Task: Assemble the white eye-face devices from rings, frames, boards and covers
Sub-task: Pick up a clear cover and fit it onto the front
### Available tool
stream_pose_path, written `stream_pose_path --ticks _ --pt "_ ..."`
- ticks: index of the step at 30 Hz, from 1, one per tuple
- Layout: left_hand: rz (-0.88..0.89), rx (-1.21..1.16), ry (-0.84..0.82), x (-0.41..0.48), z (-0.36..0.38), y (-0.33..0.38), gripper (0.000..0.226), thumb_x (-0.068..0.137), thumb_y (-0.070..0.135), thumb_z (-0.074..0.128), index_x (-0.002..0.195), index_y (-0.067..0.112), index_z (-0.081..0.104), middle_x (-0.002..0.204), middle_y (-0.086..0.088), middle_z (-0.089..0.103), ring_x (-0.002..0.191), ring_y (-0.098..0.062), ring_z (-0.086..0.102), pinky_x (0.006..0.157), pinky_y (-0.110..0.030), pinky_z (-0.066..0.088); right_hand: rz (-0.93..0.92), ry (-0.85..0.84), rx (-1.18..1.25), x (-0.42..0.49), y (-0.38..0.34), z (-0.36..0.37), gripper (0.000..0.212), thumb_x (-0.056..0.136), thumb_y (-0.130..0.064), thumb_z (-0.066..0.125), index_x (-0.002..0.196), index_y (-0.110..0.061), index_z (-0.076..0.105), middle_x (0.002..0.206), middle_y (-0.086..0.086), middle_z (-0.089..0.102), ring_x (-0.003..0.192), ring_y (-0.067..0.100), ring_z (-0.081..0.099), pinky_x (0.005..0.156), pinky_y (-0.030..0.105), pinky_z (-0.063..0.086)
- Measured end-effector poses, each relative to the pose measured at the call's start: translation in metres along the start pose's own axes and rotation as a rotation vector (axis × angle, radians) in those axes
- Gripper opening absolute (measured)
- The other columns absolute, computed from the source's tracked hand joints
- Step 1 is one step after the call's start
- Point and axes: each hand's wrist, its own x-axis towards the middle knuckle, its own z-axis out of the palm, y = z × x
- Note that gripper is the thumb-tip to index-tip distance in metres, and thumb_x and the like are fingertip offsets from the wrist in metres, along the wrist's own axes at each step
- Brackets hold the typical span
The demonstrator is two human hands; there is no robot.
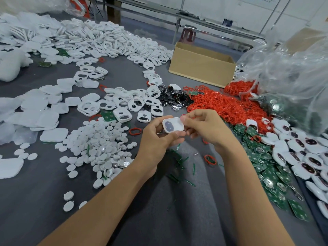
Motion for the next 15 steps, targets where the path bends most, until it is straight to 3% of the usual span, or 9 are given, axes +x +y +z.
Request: stream_pose_path --ticks 3,7,11,15 --pt "-0.009 0.004 0.015 0.001 0.0 0.0 0.045 0.076 -0.01 0.072 0.118 0.0 0.059 0.117 -0.028 0.063 0.104 -0.043 0.065 0.077 -0.034 0.061 -0.027 0.161 -0.084 0.005 0.006 -0.012 0.021 0.095 -0.017 0.057 0.084 -0.003 0.069 0.066 0.005 0.066 0.054 0.012 0.057 0.055 0.024 0.046" --pt "-0.023 0.014 0.016 0.001 -0.002 0.0 0.043 0.078 -0.012 0.069 0.118 0.0 0.059 0.117 -0.028 0.063 0.096 -0.038 0.069 0.077 -0.035 0.061 -0.036 0.376 -0.285 0.009 0.02 -0.035 0.024 0.09 -0.003 0.051 0.078 -0.016 0.067 0.067 0.001 0.067 0.061 0.015 0.061 0.07 0.032 0.051" --pt "-0.033 0.001 -0.001 0.001 -0.002 0.0 0.041 0.083 -0.016 0.063 0.121 -0.002 0.057 0.113 -0.026 0.063 0.082 -0.027 0.072 0.075 -0.034 0.061 0.053 0.38 -0.403 0.006 0.03 -0.048 0.037 0.075 0.009 0.045 0.091 -0.018 0.065 0.086 0.009 0.071 0.083 0.025 0.064 0.078 0.041 0.054" --pt "-0.049 0.015 -0.017 0.002 -0.003 -0.001 0.04 0.084 -0.017 0.061 0.12 -0.002 0.056 0.101 -0.018 0.066 0.077 -0.024 0.072 0.072 -0.033 0.061 0.152 0.364 -0.481 0.002 0.039 -0.062 0.042 0.076 0.011 0.044 0.099 -0.013 0.07 0.097 0.01 0.071 0.096 0.027 0.064 0.086 0.043 0.053"
